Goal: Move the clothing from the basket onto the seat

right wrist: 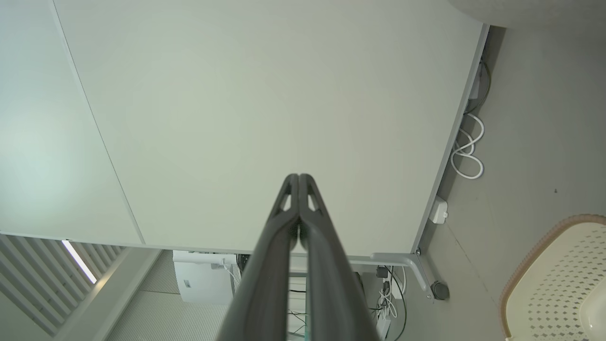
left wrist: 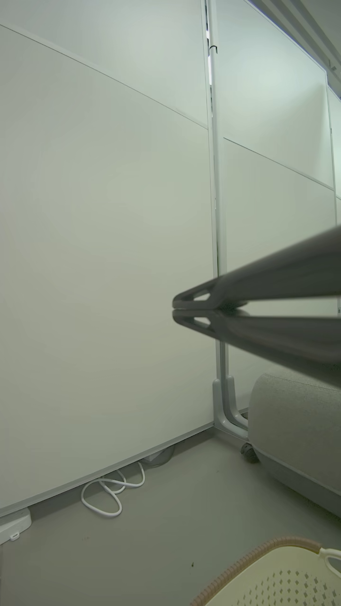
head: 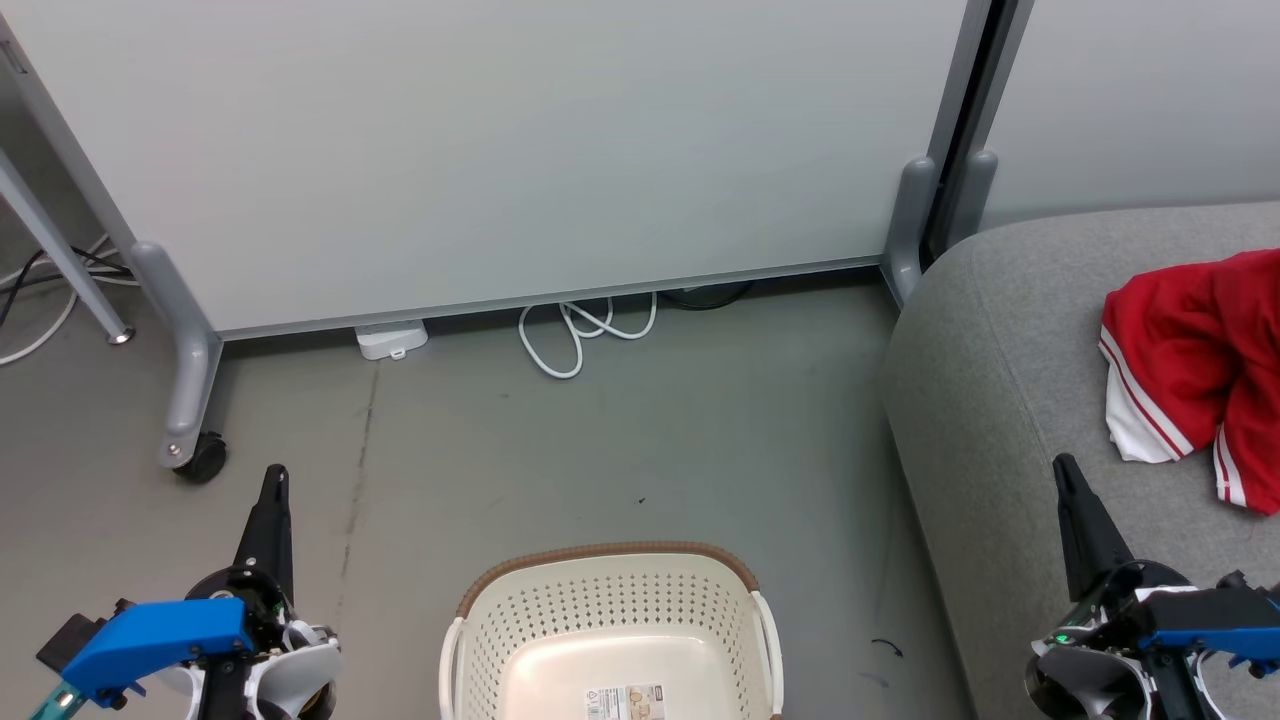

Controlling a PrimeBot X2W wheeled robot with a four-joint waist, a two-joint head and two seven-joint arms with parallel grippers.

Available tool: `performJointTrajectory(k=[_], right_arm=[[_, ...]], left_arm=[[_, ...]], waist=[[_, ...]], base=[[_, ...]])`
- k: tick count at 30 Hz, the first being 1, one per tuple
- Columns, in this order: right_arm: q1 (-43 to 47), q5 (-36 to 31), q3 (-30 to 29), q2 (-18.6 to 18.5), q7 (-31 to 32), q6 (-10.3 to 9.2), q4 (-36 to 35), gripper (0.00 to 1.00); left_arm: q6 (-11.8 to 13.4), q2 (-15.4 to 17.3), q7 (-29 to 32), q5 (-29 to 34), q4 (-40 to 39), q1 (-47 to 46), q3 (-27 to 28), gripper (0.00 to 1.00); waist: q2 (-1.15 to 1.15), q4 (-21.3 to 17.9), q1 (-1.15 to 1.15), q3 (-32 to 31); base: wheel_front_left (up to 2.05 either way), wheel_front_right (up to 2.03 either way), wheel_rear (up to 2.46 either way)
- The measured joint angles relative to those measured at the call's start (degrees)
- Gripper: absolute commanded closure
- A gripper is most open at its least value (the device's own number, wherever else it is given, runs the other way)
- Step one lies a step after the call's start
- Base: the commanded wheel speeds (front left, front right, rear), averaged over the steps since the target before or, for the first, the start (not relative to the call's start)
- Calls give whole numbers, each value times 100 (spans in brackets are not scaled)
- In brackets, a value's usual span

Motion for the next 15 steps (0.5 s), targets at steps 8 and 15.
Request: performJointTrajectory(k=[8,15], right_arm=[[-1,0,0,0,0,0,0,100],[-1,0,0,0,0,0,0,100]], left_arm=[[0,0,0,0,0,0,0,100],[0,0,0,0,0,0,0,100]], waist=[[0,0,0,0],[0,0,0,0]], base=[[0,0,0],[0,0,0]])
